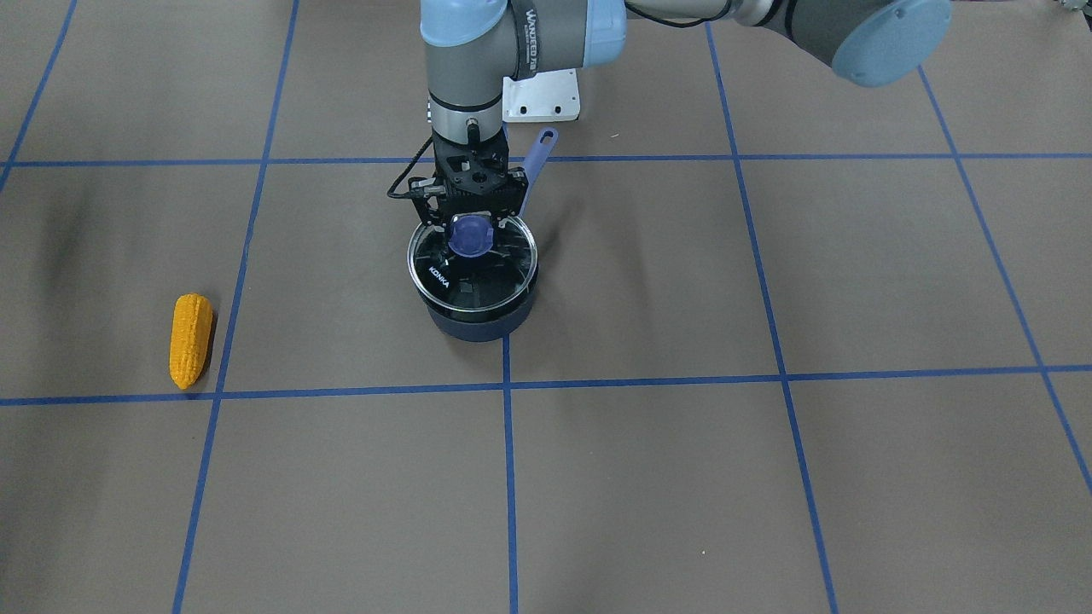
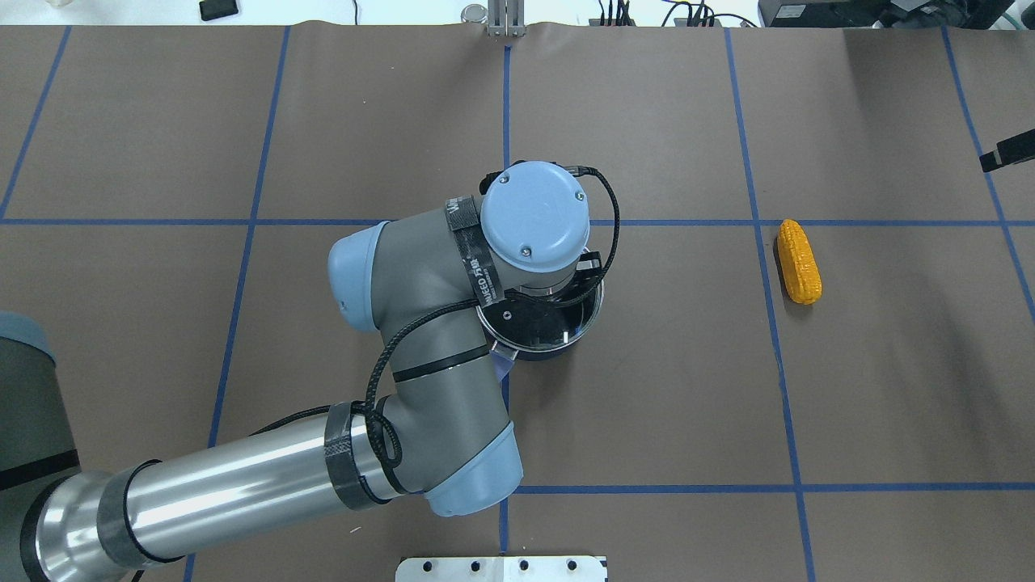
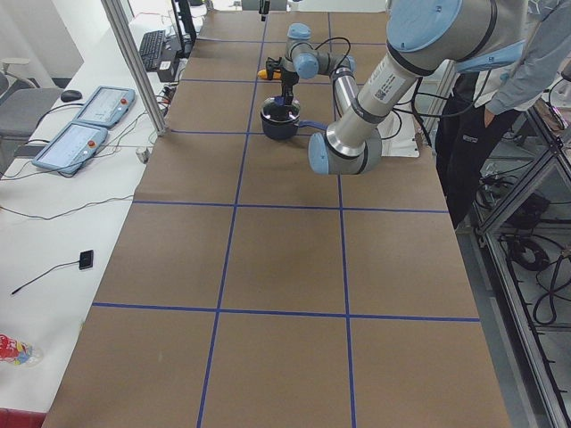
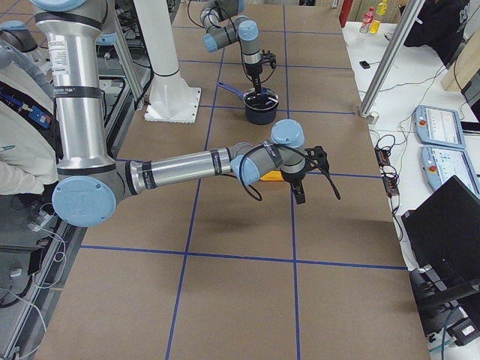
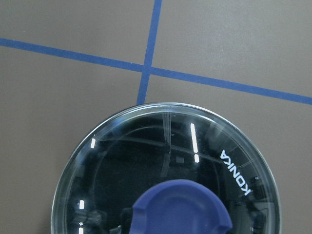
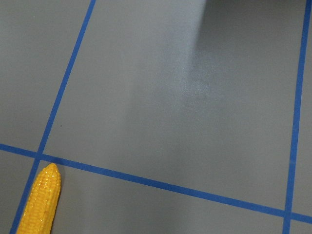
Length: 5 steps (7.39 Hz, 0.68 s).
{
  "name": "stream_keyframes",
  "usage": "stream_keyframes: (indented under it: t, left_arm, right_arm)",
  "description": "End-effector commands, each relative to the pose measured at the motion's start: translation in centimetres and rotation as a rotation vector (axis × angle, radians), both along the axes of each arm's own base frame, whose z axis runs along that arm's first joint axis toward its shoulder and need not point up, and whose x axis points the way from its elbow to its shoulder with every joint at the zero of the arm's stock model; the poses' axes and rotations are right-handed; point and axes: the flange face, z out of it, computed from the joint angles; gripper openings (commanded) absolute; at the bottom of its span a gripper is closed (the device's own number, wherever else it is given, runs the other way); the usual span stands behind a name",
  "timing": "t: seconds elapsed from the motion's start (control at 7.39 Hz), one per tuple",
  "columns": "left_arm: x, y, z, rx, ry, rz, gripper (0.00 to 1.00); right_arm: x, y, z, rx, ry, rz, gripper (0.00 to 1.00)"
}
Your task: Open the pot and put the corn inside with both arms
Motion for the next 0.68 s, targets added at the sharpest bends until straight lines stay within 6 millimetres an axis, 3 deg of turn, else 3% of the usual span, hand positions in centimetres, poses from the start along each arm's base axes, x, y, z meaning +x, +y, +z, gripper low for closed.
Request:
stream_keyframes:
  t: [0.0, 0.14, 0.27, 0.54]
  left_arm:
    - [-7.5, 3.2, 0.5, 0.064, -0.036, 0.061, 0.0]
    - [-12.5, 4.1, 3.9, 0.134, -0.04, 0.092, 0.0]
    - [-16.3, 3.3, 6.7, 0.193, -0.073, 0.111, 0.0]
    - [-21.7, 1.0, 12.6, 0.217, -0.14, 0.188, 0.0]
  right_arm:
    - [-0.2, 0.1, 0.0, -0.001, 0.001, -0.003, 1.0]
    - [-0.2, 0.1, 0.0, -0.001, 0.001, -0.004, 1.0]
    - [-0.4, 0.1, 0.1, -0.003, 0.001, -0.007, 1.0]
    - [-0.6, 0.2, 0.3, -0.008, 0.002, -0.011, 1.0]
